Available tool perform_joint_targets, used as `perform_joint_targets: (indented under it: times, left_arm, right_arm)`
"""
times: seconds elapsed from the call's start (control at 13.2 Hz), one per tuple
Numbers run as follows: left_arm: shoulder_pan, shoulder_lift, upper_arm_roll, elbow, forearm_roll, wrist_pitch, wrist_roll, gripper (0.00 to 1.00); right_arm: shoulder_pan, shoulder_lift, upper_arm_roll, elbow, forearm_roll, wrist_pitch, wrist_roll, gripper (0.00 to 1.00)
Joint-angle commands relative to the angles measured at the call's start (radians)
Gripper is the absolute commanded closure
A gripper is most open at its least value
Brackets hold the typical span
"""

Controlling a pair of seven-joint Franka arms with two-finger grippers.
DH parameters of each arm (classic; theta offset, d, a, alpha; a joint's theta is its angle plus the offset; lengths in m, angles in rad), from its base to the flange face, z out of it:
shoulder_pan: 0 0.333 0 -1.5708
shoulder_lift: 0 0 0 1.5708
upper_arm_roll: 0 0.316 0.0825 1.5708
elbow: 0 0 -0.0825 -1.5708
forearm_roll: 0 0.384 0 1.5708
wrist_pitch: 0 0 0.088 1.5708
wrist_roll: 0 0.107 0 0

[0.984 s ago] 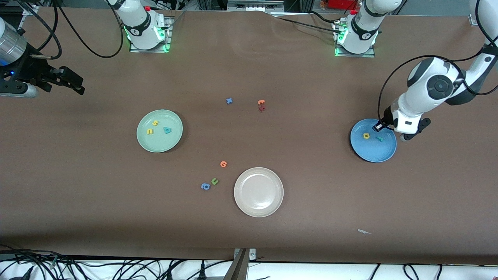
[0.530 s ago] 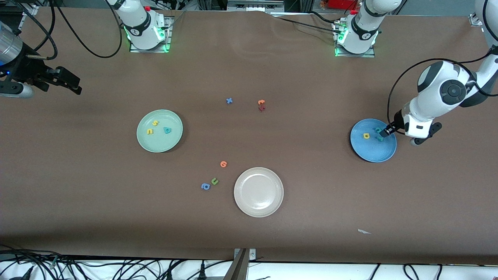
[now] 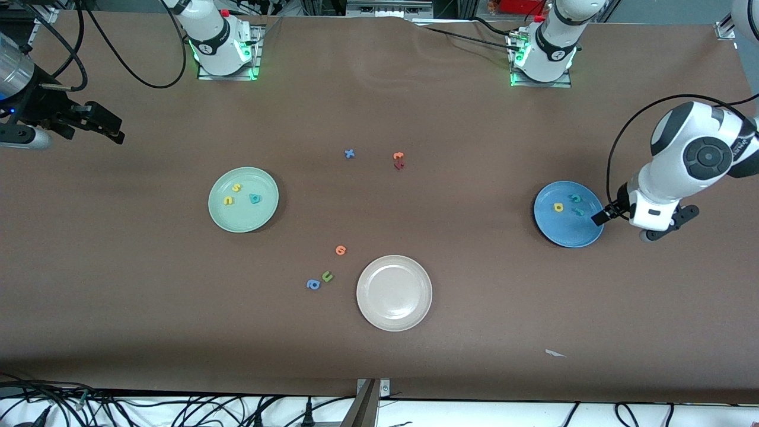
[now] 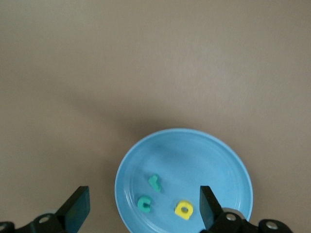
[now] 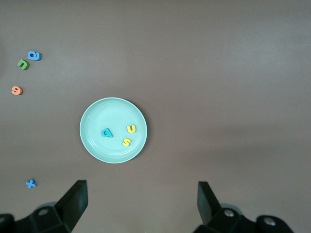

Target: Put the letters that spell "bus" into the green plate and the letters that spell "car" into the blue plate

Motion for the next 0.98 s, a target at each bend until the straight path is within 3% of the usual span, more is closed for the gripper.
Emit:
perform_joint_targets:
  times: [0.0, 0.15, 0.3, 0.45, 0.76, 0.91]
  left_arm:
    - [-0.165, -0.003, 0.14, 0.134, -0.014, -0.081, 0.085, 0.01]
    - [-0.277, -0.006, 0.258, 0.252, -0.125, -0.114, 0.193, 0.0]
    - [-0.415, -0.049, 0.449, 0.378, -0.36, -0.155, 0.371, 0.0]
    - [-0.584, -0.1, 0.658, 0.446, -0.506, -0.219, 0.505, 0.0]
    - [-0.846, -0.21, 0.951, 0.494, -0.715, -0.305, 0.57, 0.0]
    - [-0.932, -0.282, 1.025, 0.488, -0.765, -0.339, 0.59, 0.0]
  right_arm:
    - [-0.008, 0.008, 0.006, 0.025, 0.0, -0.02, -0.012, 0.0]
    - [-0.008, 0.008, 0.006, 0.025, 0.0, -0.02, -0.012, 0.0]
    - [-0.008, 0.008, 0.006, 0.025, 0.0, -0.02, -0.012, 0.0]
    - [-0.008, 0.008, 0.006, 0.025, 0.0, -0.02, -0.012, 0.0]
    - [-0.008, 0.008, 0.006, 0.025, 0.002, -0.02, -0.012, 0.0]
    - [-0.008, 0.008, 0.006, 0.025, 0.0, -0.02, -0.012, 0.0]
